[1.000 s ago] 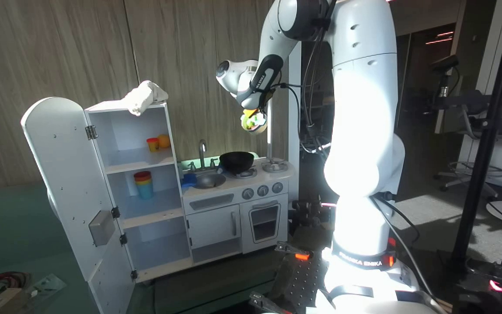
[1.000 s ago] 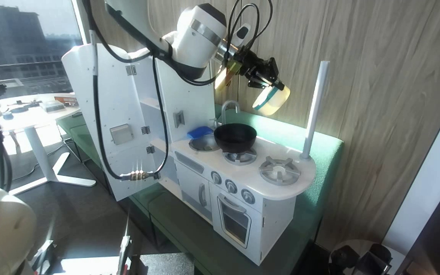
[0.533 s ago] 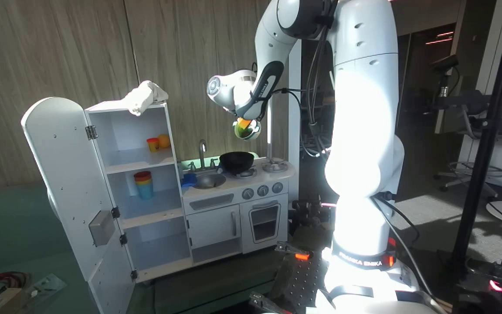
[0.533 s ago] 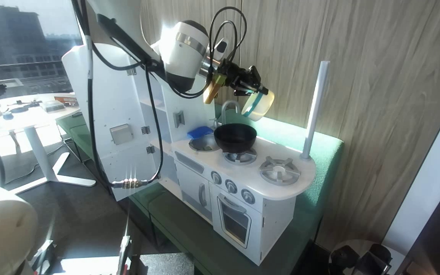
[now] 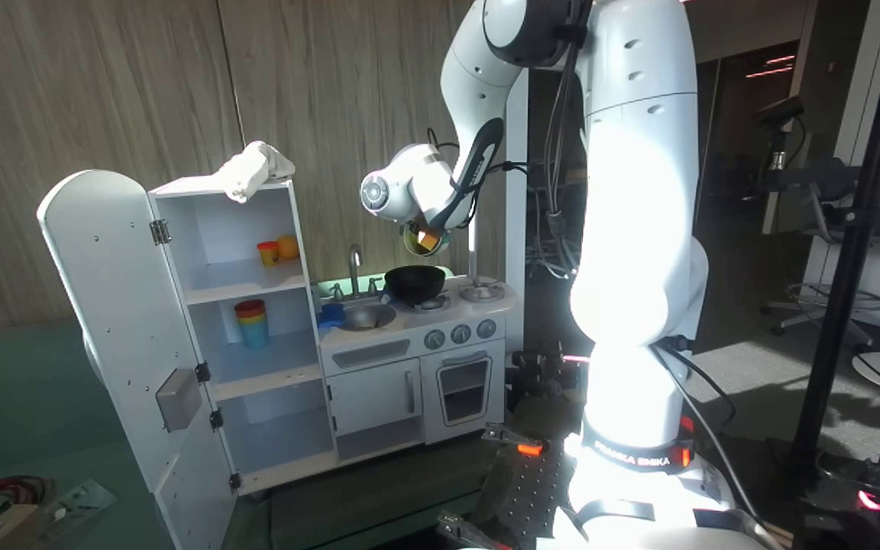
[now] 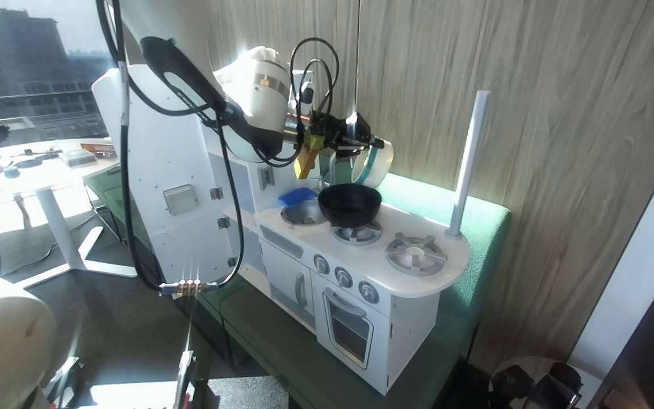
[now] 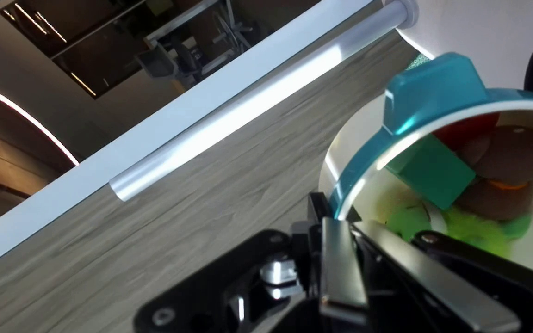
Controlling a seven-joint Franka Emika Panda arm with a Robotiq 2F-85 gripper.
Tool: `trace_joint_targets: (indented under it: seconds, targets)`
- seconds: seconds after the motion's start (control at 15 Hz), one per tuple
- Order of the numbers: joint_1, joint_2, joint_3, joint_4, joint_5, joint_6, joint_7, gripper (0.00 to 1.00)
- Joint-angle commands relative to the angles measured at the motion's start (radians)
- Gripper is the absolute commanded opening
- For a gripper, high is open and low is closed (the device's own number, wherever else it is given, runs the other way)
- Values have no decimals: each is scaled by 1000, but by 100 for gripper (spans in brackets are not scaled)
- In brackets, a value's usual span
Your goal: Put the plastic fruits in the bowl, then use the spoon to move them around
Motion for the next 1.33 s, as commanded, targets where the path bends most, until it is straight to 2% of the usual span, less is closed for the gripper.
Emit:
trace_joint_targets:
  seconds: [0.0, 0.53, 0.8, 1.07, 1.27]
  targets:
    - [3, -4, 21, -24, -124, -45, 96, 3]
    - [9, -12, 50, -147, -381, -168, 305, 3]
    - [25, -9, 72, -219, -539, -336, 452, 3]
    - [38, -11, 91, -285, -600, -479, 527, 3]
    - [38, -3, 94, -306, -586, -513, 535, 3]
